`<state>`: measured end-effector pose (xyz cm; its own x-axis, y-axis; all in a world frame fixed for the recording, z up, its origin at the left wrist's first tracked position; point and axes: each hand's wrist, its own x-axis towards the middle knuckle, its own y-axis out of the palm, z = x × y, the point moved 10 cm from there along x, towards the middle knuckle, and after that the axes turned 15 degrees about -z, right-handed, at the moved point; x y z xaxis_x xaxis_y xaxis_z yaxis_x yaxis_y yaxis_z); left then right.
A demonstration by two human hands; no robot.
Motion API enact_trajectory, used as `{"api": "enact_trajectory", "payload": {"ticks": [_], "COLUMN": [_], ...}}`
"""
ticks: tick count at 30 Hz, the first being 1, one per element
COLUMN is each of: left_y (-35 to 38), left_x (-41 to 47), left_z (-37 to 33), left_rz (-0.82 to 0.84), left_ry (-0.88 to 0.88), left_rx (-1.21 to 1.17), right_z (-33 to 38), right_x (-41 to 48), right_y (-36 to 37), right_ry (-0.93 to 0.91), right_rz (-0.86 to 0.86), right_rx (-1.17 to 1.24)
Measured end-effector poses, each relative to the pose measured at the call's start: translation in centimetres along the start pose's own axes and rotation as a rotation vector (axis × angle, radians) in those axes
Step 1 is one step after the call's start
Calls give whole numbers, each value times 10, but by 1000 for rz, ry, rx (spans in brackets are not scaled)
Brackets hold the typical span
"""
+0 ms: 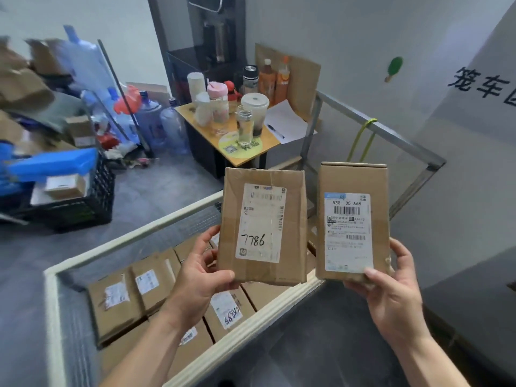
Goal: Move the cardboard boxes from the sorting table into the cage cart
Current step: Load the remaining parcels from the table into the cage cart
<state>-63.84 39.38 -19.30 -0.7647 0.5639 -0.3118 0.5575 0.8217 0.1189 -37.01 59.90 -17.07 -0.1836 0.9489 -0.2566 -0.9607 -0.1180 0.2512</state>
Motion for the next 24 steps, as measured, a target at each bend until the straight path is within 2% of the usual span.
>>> {"api": "enact_trajectory", "payload": {"ticks": [7,13,18,24], "left_y": [-71,-99,-104,-77], "left_x": [9,19,40,71], "left_z": [13,34,57,89], "left_rz": [-130,-246,-367,-530], "left_ry": [-42,-121,-185,-261], "left_rx": [-15,-93,-115,-120], "right_z": [-36,-51,-66,-108], "right_x": [0,24,72,163], "right_y": [65,99,106,109], "right_ry": [52,87,150,287], "right_rz": [111,163,179,235], "right_rx": [-76,-126,-145,-232]}}
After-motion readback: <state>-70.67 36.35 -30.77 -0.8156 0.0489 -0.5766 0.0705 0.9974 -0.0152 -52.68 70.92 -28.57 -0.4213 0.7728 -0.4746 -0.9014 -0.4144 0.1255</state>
